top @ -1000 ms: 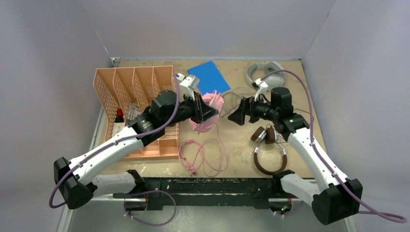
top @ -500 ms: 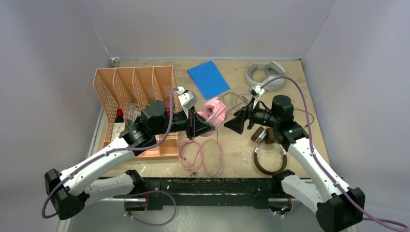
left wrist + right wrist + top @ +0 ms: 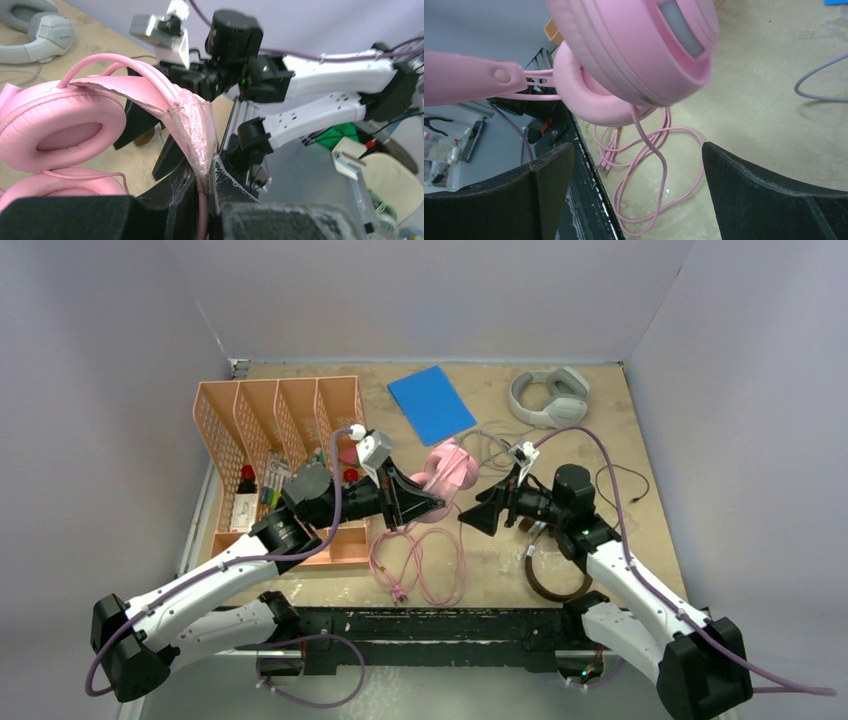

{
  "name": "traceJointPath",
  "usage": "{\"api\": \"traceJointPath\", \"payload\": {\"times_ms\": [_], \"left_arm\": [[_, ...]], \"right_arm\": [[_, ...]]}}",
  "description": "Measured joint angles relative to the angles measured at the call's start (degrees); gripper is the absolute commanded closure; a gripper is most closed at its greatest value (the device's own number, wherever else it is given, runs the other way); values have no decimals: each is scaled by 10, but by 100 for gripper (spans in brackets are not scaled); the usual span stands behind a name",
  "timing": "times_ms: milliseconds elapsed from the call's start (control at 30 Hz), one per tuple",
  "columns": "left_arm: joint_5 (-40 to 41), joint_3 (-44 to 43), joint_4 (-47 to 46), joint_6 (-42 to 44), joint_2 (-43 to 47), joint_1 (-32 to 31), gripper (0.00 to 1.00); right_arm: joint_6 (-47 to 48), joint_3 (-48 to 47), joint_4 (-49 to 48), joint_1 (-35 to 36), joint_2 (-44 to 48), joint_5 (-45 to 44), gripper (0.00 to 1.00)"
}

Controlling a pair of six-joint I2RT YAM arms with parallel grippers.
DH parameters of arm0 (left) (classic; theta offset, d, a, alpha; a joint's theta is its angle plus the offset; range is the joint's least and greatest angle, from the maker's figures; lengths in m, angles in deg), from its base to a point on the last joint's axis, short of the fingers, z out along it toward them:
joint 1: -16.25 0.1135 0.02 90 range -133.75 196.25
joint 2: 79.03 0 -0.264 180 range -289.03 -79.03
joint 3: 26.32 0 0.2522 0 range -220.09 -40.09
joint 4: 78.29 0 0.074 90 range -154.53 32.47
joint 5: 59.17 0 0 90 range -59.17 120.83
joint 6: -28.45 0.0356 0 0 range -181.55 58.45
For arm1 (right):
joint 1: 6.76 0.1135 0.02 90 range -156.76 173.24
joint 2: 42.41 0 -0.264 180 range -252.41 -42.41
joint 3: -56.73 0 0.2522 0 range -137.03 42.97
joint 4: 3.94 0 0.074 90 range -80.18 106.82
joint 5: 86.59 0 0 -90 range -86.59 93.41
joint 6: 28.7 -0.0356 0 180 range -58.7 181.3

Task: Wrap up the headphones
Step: Pick up the headphones from the center of the board.

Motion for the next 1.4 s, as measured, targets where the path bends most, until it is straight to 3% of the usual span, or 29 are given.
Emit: {"api": "traceJointPath", "payload": {"times_ms": [133, 200, 333, 467, 600, 800, 967, 1200, 1400], "left_arm": [[20, 6, -48, -42, 6, 0, 100], [28, 6, -71, -59, 7, 0, 100], [38, 4, -93, -79, 10, 0, 100], [43, 3, -95, -89, 14, 0, 100], [43, 1, -81, -91, 25, 0, 100], [50, -5, -20, -80, 71, 0, 100], [62, -5, -5, -83, 103, 0, 100], [76, -5, -9, -129, 104, 0, 100], [180, -15, 27, -191, 89, -1, 100]], "right_arm": [[-30, 31, -56, 2, -15, 1, 2], [-42, 37, -88, 5, -31, 2, 7], [-71, 43, -150, 10, -71, 9, 34], [-94, 50, -179, 10, -94, 15, 76], [-89, 44, -133, 11, -89, -24, 100], [-65, -3, 43, 11, -29, -203, 100], [-62, -33, 136, 1, -26, -309, 100], [-55, -63, 211, 1, -74, -357, 99], [-23, -98, 244, 0, -85, -371, 87]]}}
